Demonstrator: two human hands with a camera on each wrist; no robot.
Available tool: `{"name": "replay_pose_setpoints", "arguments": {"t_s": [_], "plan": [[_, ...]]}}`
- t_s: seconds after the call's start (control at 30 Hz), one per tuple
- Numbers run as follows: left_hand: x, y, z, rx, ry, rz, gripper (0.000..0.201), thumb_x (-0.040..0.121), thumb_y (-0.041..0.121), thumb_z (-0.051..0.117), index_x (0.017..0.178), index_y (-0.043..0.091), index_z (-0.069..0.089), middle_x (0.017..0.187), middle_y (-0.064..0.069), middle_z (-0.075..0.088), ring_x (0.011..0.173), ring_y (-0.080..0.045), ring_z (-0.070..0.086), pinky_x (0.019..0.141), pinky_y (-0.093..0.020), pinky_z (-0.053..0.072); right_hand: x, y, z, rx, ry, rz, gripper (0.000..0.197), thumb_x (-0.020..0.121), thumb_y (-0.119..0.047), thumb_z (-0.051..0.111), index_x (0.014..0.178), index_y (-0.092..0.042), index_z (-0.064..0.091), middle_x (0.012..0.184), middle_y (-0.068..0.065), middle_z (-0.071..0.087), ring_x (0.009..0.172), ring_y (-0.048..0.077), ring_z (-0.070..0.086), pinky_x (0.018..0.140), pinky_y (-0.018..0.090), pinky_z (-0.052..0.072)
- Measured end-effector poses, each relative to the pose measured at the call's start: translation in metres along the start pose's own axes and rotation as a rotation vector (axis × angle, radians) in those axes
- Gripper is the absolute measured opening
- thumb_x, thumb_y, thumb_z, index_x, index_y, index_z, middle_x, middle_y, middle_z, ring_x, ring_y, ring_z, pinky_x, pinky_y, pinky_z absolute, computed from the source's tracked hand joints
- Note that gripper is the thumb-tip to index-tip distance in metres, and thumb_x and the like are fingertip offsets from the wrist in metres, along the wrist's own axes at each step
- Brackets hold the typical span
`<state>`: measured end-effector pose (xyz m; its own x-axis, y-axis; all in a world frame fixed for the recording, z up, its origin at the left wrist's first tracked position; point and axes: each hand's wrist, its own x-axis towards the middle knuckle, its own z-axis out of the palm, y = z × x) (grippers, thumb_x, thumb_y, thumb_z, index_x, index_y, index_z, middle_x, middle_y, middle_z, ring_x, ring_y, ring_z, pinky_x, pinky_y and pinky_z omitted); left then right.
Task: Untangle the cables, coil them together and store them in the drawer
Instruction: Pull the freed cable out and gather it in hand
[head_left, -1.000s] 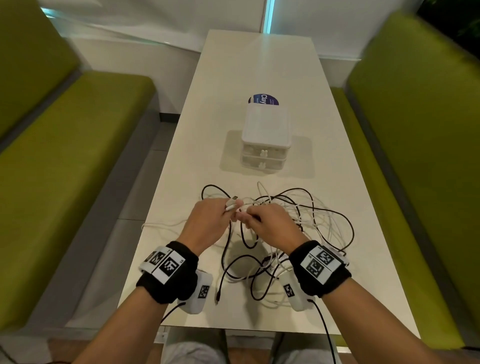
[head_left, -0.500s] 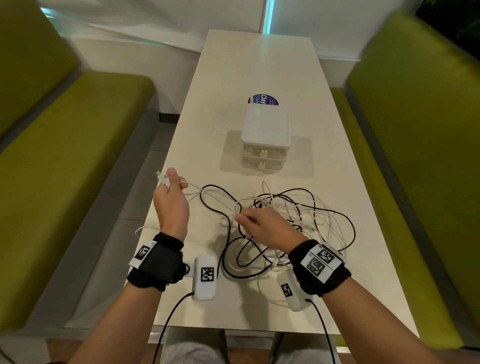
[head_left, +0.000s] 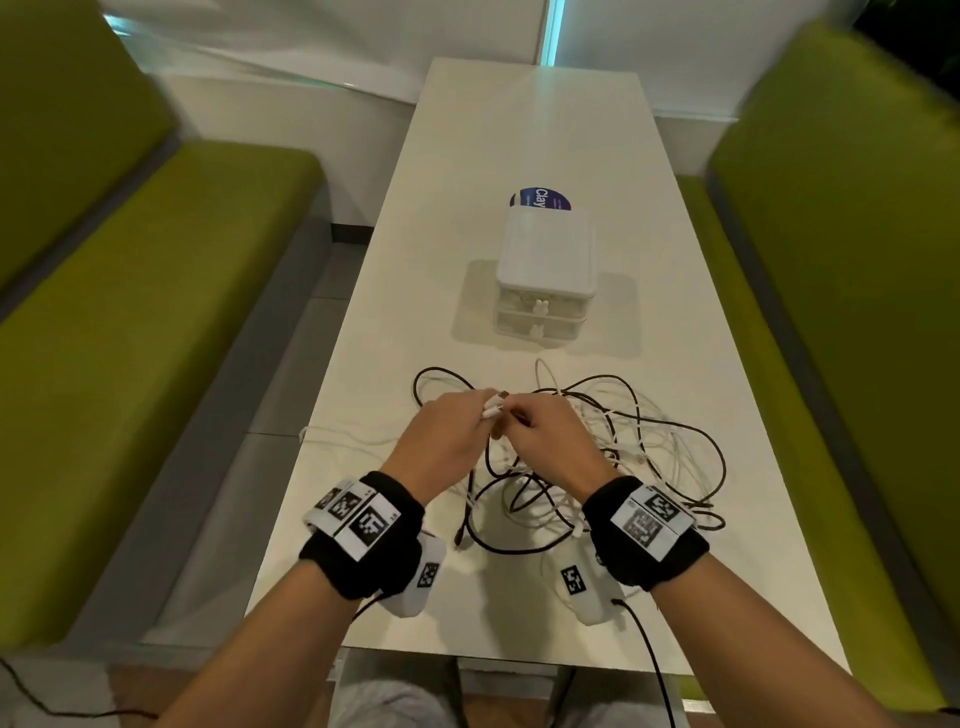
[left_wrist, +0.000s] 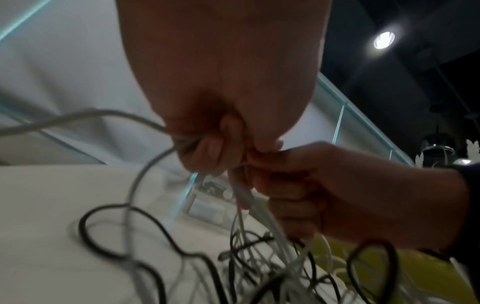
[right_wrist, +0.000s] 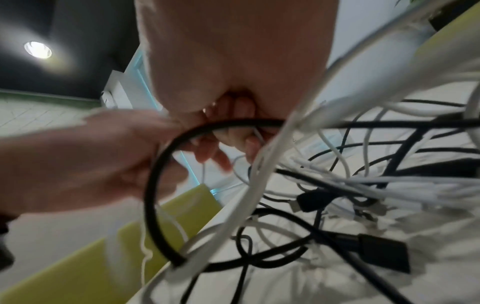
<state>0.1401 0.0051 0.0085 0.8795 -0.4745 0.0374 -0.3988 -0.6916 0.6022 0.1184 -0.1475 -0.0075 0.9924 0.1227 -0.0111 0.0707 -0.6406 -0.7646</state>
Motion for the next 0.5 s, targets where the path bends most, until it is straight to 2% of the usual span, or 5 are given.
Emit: {"name": "replay_pose_setpoints", "arguments": {"t_s": [0.07,0.13,0.27,0.4,0.5], "plan": [[-0.003,-0.001,0.003,0.009,-0.058,-0.026,0.036,0.102,0.029,0.040,0.066,0.031,0.044,0.064,0.008,0.054,0.063,-0.012,0.052,0.059,-0.027,0.036,-0.004,0.002,-0.001,0.021,-0.008,-0.022,0.029,0.098,-0.017,0.053,0.072,-0.013,0.065,0.053,-0.011,0.049,0.053,0.002,0.049,0.053,0.016,0.029],[-0.001,-0.004,0.000,0.006,-0.031,-0.067,0.045,0.101,0.039,0.041,0.057,0.029,0.042,0.053,0.008,0.047,0.054,-0.009,0.046,0.051,-0.021,0.029,-0.009,0.002,-0.001,0.048,-0.047,-0.031,0.032,0.100,-0.022,0.053,0.071,-0.012,0.063,0.052,-0.010,0.047,0.051,0.003,0.047,0.052,0.016,0.031],[0.007,-0.013,-0.013,-0.059,0.050,-0.139,0.066,0.087,0.066,0.050,0.054,0.008,0.046,0.050,-0.002,0.045,0.049,-0.017,0.042,0.053,-0.027,0.032,-0.009,-0.001,0.002,0.050,-0.122,-0.029,0.045,0.100,-0.041,0.052,0.063,-0.015,0.057,0.045,-0.012,0.045,0.046,0.005,0.044,0.051,0.017,0.031],[0.008,-0.005,-0.043,-0.416,0.216,-0.139,0.056,0.086,0.047,0.066,0.047,0.013,0.044,0.048,-0.001,0.037,0.046,-0.010,0.034,0.051,-0.024,0.031,-0.007,0.000,0.003,0.109,-0.212,0.021,0.051,0.099,-0.048,0.049,0.061,-0.015,0.053,0.051,-0.003,0.053,0.046,0.008,0.052,0.061,0.029,0.047],[0.009,-0.008,-0.063,-0.839,0.414,-0.289,0.048,0.090,0.046,0.062,0.058,0.015,0.043,0.056,-0.001,0.033,0.046,-0.010,0.025,0.047,-0.024,0.024,-0.003,0.002,0.003,0.177,-0.179,0.033,0.047,0.101,-0.041,0.050,0.060,-0.019,0.048,0.055,-0.006,0.052,0.056,0.015,0.063,0.058,0.020,0.048]]}}
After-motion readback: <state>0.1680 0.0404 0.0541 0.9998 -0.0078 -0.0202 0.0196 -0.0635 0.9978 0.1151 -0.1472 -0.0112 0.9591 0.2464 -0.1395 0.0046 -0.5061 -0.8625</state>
